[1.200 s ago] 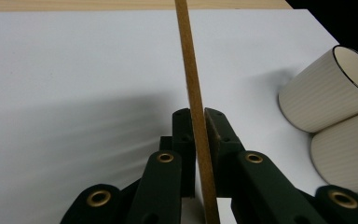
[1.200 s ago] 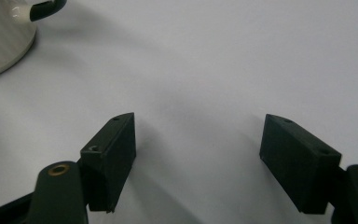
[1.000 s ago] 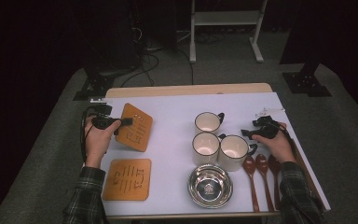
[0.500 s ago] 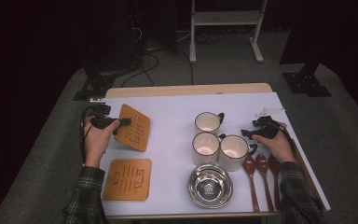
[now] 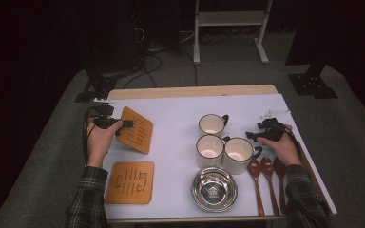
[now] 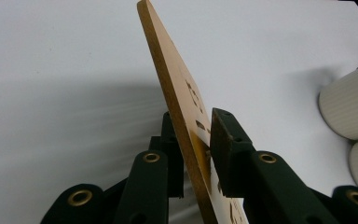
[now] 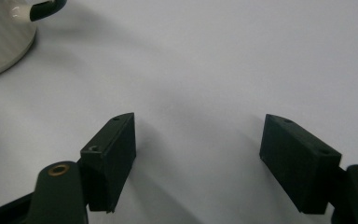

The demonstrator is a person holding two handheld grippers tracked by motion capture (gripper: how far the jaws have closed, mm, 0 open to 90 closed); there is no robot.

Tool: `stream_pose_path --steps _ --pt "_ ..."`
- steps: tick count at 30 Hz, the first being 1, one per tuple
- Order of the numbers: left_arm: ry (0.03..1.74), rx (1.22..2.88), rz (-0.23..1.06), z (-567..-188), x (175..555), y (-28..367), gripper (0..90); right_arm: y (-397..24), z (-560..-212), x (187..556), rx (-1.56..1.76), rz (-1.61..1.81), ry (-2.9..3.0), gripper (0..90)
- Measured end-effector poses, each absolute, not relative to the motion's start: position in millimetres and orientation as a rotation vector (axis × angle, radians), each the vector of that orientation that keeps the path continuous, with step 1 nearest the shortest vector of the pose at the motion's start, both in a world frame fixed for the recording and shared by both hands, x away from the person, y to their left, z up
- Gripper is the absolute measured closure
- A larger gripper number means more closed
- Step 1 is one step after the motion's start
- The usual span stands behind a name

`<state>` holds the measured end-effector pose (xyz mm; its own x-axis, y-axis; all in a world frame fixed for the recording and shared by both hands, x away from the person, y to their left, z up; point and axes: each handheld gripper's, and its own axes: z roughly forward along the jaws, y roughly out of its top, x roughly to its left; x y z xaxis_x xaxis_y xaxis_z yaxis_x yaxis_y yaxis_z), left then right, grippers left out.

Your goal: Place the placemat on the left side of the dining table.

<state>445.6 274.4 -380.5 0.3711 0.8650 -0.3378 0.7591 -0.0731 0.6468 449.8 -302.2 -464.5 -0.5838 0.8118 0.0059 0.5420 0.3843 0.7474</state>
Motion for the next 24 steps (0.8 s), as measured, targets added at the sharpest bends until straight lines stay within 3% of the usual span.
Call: stream_pose_path --steps 24 --pt "1.466 1.937 0.245 -381.6 453.2 268.2 65.6 -302.0 -464.6 449.5 1.175 1.030 2.285 25.4"
